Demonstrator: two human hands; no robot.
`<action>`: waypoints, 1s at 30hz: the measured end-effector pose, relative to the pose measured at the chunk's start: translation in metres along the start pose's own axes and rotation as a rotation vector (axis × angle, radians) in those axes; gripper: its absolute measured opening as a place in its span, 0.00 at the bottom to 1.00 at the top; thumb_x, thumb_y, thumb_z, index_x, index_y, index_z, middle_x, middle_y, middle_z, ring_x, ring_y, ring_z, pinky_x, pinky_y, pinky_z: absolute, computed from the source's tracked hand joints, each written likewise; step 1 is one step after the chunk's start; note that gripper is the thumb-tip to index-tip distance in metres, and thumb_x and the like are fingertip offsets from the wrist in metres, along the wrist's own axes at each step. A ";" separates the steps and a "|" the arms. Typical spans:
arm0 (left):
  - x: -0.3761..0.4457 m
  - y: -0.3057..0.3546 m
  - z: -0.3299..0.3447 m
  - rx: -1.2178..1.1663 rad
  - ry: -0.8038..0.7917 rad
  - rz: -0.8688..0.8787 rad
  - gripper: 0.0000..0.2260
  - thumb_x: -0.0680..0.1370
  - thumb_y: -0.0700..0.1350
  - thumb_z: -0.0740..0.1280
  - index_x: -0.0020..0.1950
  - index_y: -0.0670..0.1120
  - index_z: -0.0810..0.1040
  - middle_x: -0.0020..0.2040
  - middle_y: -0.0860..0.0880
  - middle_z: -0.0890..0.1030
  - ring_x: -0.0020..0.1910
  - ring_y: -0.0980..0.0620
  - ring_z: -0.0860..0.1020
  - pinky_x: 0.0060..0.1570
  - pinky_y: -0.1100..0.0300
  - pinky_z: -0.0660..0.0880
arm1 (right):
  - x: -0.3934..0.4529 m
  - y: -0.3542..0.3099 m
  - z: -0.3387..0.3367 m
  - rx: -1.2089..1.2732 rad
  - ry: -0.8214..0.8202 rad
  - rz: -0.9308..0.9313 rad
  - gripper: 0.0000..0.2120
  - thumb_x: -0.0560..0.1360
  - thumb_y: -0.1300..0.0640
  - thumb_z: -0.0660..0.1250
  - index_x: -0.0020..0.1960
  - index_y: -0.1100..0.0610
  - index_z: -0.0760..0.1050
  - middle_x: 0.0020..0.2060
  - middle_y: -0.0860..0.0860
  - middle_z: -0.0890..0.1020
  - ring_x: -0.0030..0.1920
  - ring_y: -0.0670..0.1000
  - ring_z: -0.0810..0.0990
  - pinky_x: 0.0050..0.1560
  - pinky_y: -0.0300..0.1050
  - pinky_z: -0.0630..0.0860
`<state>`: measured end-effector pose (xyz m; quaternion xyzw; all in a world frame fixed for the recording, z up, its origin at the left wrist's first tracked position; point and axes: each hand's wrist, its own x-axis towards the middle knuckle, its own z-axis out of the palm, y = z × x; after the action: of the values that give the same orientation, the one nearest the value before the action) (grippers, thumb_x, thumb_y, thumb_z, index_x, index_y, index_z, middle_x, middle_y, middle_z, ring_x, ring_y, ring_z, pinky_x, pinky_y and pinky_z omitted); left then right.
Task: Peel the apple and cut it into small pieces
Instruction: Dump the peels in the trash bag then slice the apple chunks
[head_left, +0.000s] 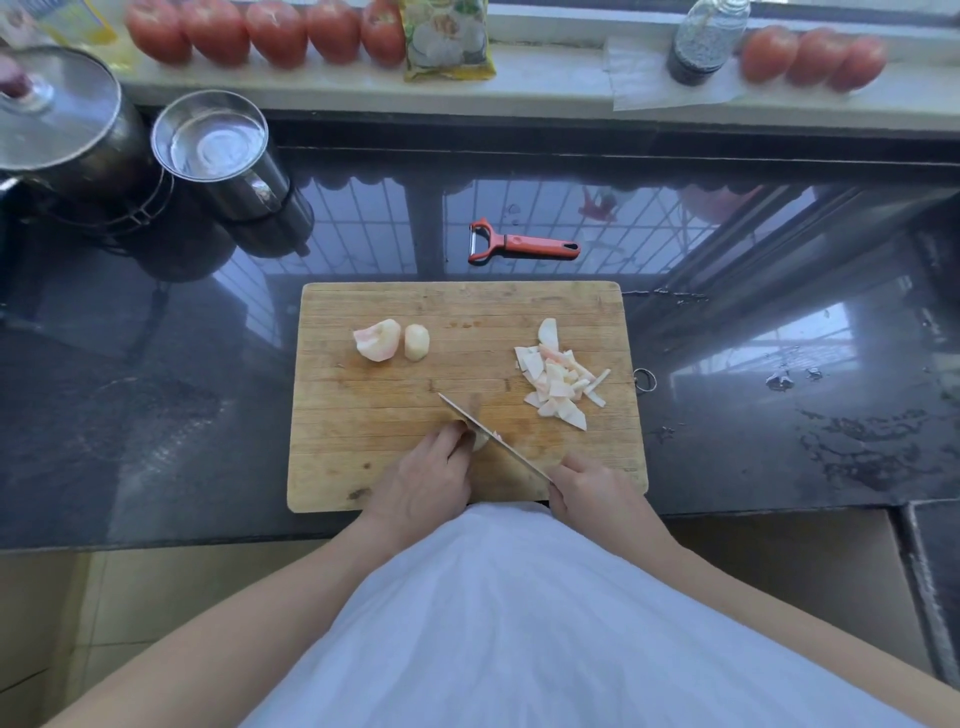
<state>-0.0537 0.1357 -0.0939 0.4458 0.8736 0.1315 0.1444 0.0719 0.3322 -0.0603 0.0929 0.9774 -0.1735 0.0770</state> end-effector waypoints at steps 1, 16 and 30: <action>0.000 0.000 0.000 0.004 -0.008 0.001 0.22 0.74 0.44 0.57 0.64 0.40 0.79 0.57 0.45 0.80 0.45 0.45 0.81 0.37 0.52 0.81 | 0.005 -0.002 0.003 -0.012 -0.021 0.014 0.12 0.65 0.66 0.73 0.31 0.59 0.71 0.29 0.52 0.70 0.19 0.58 0.69 0.15 0.44 0.67; -0.003 0.000 -0.005 -0.014 -0.034 0.013 0.25 0.65 0.37 0.75 0.63 0.39 0.78 0.60 0.44 0.78 0.49 0.44 0.81 0.30 0.54 0.78 | -0.006 -0.002 -0.010 0.125 0.077 -0.027 0.08 0.68 0.66 0.71 0.34 0.58 0.73 0.29 0.51 0.70 0.22 0.56 0.70 0.18 0.44 0.68; 0.001 0.002 -0.013 0.098 0.000 0.064 0.29 0.60 0.39 0.78 0.61 0.41 0.82 0.53 0.47 0.81 0.41 0.49 0.80 0.32 0.59 0.74 | 0.030 -0.015 0.006 0.055 -0.065 0.057 0.08 0.75 0.59 0.63 0.38 0.59 0.74 0.34 0.53 0.72 0.29 0.63 0.75 0.24 0.53 0.73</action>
<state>-0.0572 0.1363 -0.0808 0.4800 0.8643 0.0928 0.1181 0.0405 0.3213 -0.0664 0.1171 0.9662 -0.2009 0.1110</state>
